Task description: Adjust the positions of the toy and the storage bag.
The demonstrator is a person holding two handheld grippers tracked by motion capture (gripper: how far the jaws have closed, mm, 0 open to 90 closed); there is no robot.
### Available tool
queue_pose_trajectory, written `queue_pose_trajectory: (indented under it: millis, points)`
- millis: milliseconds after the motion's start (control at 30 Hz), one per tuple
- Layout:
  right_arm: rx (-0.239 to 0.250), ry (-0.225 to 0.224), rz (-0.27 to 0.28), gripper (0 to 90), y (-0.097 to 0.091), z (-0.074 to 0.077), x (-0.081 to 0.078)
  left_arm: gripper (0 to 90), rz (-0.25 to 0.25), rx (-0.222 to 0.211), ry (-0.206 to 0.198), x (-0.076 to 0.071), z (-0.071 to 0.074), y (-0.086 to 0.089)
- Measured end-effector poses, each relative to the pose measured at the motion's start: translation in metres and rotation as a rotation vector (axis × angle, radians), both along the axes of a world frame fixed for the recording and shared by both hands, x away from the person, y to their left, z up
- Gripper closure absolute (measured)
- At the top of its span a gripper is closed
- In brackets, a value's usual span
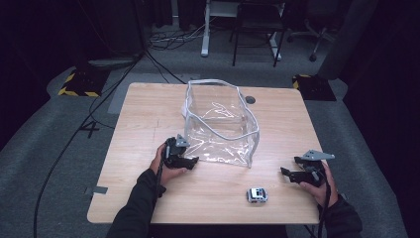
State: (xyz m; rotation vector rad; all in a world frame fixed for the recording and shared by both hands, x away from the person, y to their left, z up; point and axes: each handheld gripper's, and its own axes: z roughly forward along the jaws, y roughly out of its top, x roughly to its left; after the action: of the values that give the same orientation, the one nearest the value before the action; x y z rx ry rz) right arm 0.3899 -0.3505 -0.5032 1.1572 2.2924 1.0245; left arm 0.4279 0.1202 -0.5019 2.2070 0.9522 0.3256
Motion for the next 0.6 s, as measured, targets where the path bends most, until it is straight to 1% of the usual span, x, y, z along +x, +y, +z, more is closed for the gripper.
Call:
queue_pose_trajectory:
  millis: [33,100,133,167,200,233,267,300,367,433,500,533,567,600]
  points:
    - [0.0,0.0,0.0,19.7,0.0,0.0,0.0,21.6,-0.003,0.01,-0.006,0.002,0.001,-0.002]
    - [0.0,0.0,0.0,19.7,0.0,0.0,0.0,21.6,-0.001,0.015,-0.01,0.004,0.001,-0.006]
    - [-0.002,0.0,0.0,19.7,0.0,0.0,0.0,21.5,-0.003,0.002,0.004,0.005,0.0,-0.009]
    - [-0.001,-0.001,0.001,19.7,0.0,0.0,0.0,21.5,-0.004,-0.001,0.009,0.008,0.0,-0.013]
    - [-0.001,-0.001,0.001,19.7,0.0,0.0,0.0,21.5,-0.002,0.016,-0.015,0.009,0.001,-0.015]
    - [0.0,-0.001,0.001,19.7,0.0,0.0,0.0,21.6,-0.003,0.006,0.01,0.009,0.001,-0.018]
    - [0.0,-0.001,0.001,19.7,0.0,0.0,0.0,21.5,-0.003,0.006,0.01,0.009,0.001,-0.018]
    - [0.0,-0.001,0.001,19.7,0.0,0.0,0.0,21.5,-0.005,0.003,0.001,0.011,0.0,-0.023]
    - [0.0,-0.001,0.001,19.7,0.0,0.0,0.0,21.9,-0.012,0.016,-0.008,0.013,0.001,-0.028]
    - [-0.001,-0.002,0.002,19.7,0.0,0.0,0.0,22.0,-0.013,0.011,-0.006,0.014,0.001,-0.034]
    - [0.0,-0.001,0.001,19.7,0.0,0.0,0.0,21.8,-0.024,0.019,-0.01,0.016,0.001,-0.037]
    - [0.0,0.002,-0.001,19.7,0.0,0.0,0.0,21.8,-0.007,0.016,-0.01,0.016,0.001,-0.038]
    - [0.0,0.001,0.0,19.7,0.0,0.0,0.0,21.6,-0.013,0.018,-0.007,0.016,0.001,-0.039]
    - [0.0,0.0,0.001,19.7,0.0,0.0,0.0,21.5,-0.005,0.014,-0.005,0.015,0.001,-0.039]
